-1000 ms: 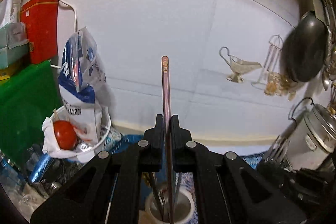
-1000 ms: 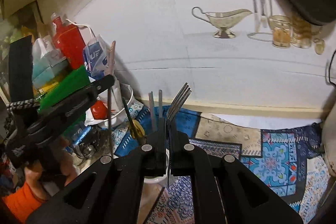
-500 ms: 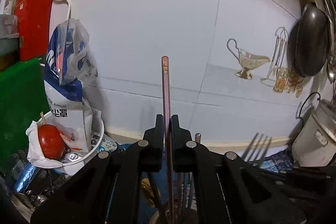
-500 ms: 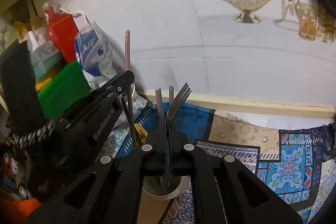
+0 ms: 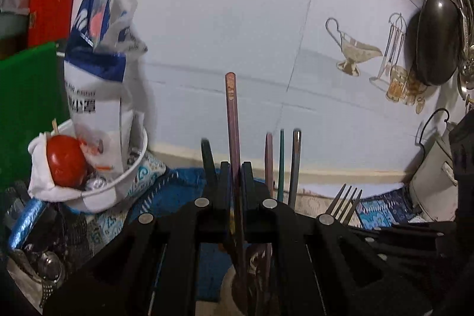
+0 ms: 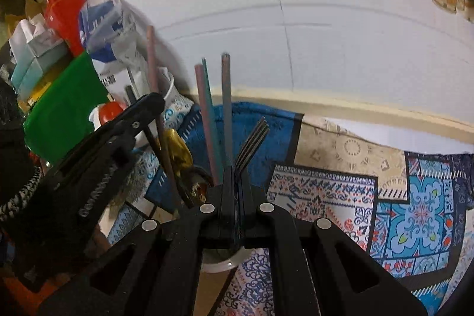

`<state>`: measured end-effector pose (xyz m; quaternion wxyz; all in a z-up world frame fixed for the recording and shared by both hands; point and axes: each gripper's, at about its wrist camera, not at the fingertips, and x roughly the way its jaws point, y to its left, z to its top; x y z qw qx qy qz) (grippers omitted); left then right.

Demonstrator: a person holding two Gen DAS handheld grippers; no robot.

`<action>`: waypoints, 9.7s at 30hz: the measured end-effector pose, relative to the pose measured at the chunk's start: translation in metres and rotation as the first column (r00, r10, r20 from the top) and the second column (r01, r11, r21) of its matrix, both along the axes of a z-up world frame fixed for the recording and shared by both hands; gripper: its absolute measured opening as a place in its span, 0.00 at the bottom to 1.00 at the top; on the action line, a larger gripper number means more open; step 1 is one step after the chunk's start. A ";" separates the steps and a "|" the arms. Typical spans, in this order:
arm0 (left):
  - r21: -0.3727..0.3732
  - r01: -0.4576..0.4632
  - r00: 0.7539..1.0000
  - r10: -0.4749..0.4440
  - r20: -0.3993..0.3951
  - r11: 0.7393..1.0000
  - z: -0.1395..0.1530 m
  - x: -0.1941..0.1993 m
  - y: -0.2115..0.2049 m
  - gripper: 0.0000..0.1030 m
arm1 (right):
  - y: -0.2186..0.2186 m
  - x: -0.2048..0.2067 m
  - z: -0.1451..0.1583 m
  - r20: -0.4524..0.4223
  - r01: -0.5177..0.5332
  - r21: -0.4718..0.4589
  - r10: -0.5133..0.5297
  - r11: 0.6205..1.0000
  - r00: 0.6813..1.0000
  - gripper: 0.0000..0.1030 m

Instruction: Organize utensils

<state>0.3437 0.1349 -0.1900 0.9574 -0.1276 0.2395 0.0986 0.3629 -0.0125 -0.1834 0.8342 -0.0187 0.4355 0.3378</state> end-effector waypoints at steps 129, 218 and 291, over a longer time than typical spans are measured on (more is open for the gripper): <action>-0.253 0.380 0.600 -0.445 -0.665 0.890 -0.135 -0.011 -0.147 0.05 | -0.147 -0.055 -0.117 -0.204 0.178 -0.276 -0.239 0.945 0.949 0.26; -0.345 0.291 0.661 -0.448 -0.602 0.893 -0.100 0.064 -0.193 0.29 | -0.245 -0.060 0.044 0.178 0.448 -0.005 -0.440 0.894 0.880 0.05; -0.112 0.291 0.796 -0.306 -0.522 0.950 -0.056 0.007 -0.150 0.25 | -0.169 -0.063 0.082 0.250 0.219 0.095 -0.236 0.971 0.939 0.05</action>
